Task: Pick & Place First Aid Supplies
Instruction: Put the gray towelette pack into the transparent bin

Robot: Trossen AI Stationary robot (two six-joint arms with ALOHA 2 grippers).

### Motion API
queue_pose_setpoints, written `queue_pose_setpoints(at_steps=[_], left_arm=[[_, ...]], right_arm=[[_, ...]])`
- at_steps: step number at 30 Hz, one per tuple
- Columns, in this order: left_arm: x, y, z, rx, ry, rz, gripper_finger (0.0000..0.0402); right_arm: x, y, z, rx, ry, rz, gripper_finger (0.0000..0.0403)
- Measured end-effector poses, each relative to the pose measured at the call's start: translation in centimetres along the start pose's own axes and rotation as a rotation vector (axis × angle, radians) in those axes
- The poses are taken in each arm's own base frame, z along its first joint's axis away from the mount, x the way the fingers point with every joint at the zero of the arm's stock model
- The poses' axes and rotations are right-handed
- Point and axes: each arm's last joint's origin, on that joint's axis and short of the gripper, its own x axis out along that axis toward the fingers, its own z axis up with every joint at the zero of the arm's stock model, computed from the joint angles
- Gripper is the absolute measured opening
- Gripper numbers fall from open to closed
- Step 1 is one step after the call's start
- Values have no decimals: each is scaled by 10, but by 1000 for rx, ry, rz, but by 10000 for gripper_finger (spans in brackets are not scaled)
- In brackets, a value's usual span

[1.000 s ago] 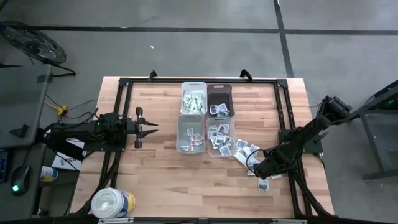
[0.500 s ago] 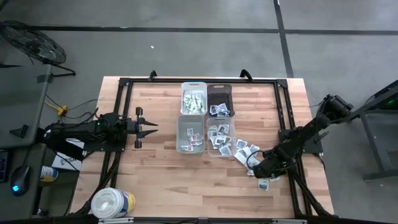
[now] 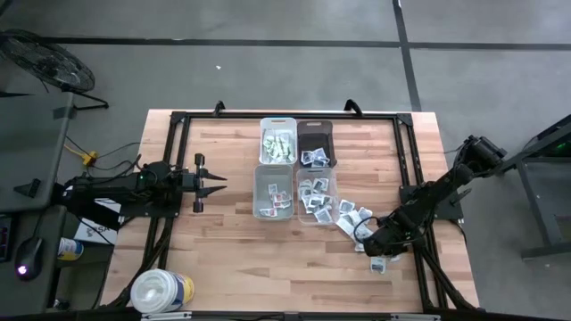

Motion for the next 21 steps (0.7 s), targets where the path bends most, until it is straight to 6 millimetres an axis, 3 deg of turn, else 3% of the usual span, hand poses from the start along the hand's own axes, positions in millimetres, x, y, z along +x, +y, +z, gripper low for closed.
queue_pose_setpoints(at_steps=[4,12,21], left_arm=[[0,0,0,0,0,0,96],[0,0,0,0,0,0,96],[0,0,0,0,0,0,96]], right_arm=[[0,0,0,-6,2,-1,7],[-6,3,-5,-57,54,73,3],[-31,12,-15,-143,-51,257,1]])
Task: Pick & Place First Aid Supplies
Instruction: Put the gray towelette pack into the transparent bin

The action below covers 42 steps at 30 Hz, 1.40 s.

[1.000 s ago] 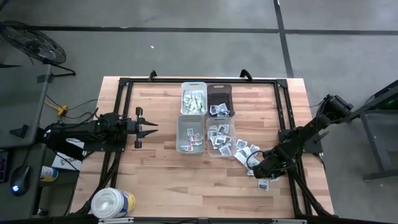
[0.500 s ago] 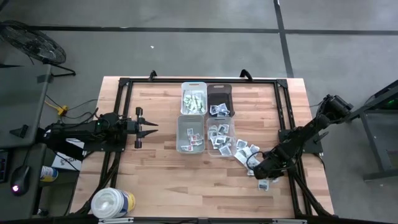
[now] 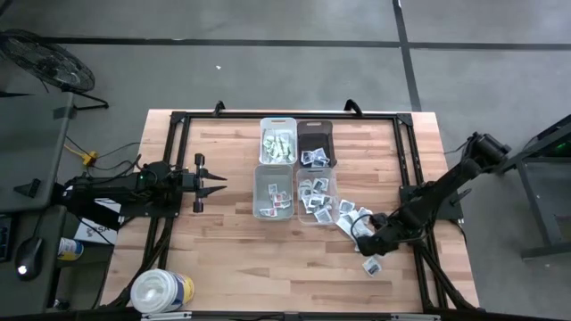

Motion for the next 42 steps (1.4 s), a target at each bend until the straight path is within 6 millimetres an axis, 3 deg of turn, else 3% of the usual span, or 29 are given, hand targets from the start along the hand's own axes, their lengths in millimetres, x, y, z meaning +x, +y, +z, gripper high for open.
queue_pose_setpoints(at_steps=[12,21,33,42], left_arm=[[0,0,0,0,0,0,96],[0,0,0,0,0,0,96],[0,0,0,0,0,0,96],[0,0,0,0,0,0,96]], right_arm=[[-35,9,-3,-304,-147,217,0],[-65,21,26,-540,-227,370,0],[-111,61,74,-825,-349,354,0],[-129,112,103,-980,-325,227,0]])
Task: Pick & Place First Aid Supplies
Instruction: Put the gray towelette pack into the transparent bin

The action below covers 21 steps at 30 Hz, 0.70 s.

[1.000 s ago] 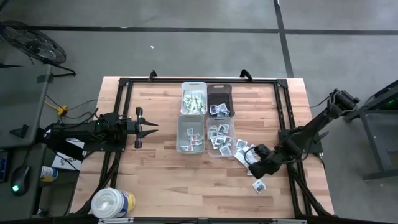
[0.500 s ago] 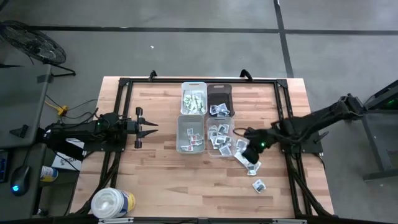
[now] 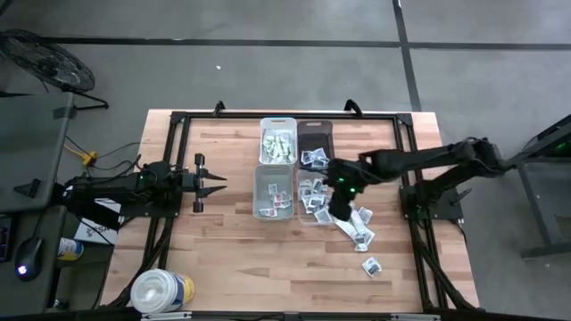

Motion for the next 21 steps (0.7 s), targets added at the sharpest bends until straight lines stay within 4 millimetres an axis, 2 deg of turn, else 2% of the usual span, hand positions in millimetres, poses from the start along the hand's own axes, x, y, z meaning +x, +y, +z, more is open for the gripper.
queue_pose_setpoints(at_steps=[4,8,16,21], left_arm=[[0,0,0,0,0,0,96],[0,0,0,0,0,0,96],[0,0,0,0,0,0,96],[0,0,0,0,0,0,96]], right_arm=[[12,0,23,-42,44,-29,0],[30,-8,36,-38,126,-73,0],[61,-21,38,-8,285,-143,2],[67,-21,37,-9,304,-156,8]])
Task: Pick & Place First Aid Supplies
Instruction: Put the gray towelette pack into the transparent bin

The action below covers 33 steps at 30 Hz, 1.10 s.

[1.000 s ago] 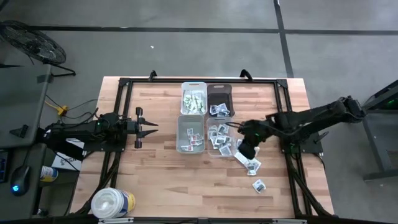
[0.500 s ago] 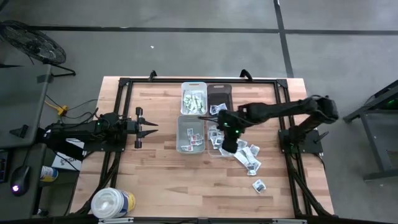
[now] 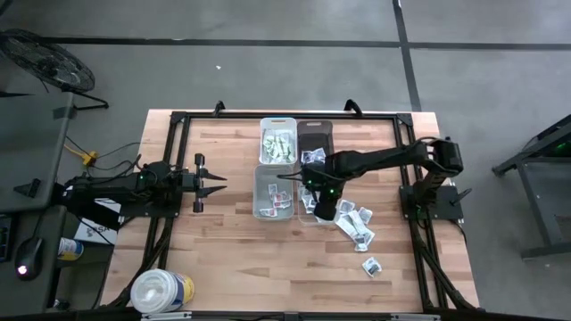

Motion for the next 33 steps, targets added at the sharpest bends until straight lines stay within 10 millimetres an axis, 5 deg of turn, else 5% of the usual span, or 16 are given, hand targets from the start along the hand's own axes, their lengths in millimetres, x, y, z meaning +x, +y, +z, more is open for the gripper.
queue_pose_setpoints(at_steps=[19,33], left_arm=[[0,0,0,0,0,0,96],[0,0,0,0,0,0,96]], right_arm=[[-11,8,-8,65,-27,-40,108],[-48,34,-80,137,-54,-104,114]])
